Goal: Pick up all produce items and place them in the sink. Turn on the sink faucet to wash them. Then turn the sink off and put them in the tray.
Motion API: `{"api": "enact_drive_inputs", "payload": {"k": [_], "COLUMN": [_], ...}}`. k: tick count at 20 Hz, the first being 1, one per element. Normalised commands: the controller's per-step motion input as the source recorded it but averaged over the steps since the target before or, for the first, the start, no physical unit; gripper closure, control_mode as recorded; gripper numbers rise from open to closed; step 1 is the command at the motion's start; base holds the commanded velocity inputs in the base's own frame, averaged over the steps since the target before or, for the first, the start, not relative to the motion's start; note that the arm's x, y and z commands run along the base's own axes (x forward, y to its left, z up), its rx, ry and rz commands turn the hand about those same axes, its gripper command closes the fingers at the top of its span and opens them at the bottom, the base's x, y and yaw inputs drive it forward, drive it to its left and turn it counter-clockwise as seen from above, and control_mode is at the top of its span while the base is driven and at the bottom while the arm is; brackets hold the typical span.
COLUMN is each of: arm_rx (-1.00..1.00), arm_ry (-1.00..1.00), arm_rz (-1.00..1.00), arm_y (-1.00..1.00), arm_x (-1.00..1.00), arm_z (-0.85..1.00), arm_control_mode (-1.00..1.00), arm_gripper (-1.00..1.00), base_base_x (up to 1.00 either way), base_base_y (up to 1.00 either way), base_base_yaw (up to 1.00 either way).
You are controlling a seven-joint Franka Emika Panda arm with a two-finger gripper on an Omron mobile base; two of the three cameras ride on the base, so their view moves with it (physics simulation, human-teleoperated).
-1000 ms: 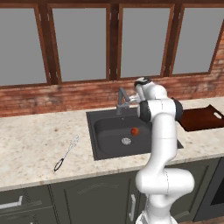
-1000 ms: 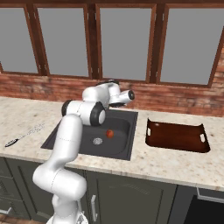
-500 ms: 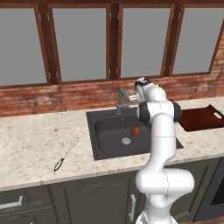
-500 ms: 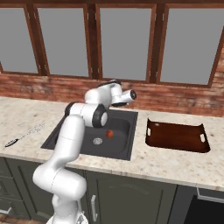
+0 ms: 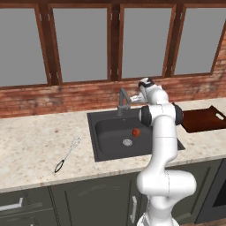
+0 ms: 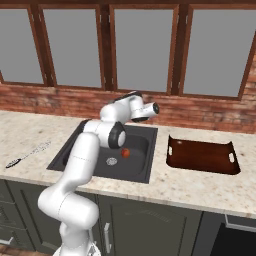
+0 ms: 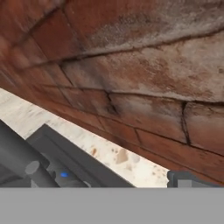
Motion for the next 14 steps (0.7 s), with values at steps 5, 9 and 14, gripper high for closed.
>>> {"api": "enact_drive_inputs", "payload": {"k": [5, 9, 14], "arm_rx": [0.01, 0.00, 0.00], "arm_ry": [0.00, 0.00, 0.00], "arm_rz": [-0.03, -0.08, -0.13], "arm_y": [-0.67, -0.72, -0.74], "arm_x": [0.03, 0.00, 0.00], "arm_z": [-0.26, -0.35, -0.42], "arm_control_mode": [-1.00, -1.00, -1.00], "arm_gripper": [-1.00, -1.00, -1.00], "base_base_x": [0.00, 0.00, 0.00], "base_base_y": [0.00, 0.00, 0.00], "base_base_yaw": [0.00, 0.00, 0.00]}}
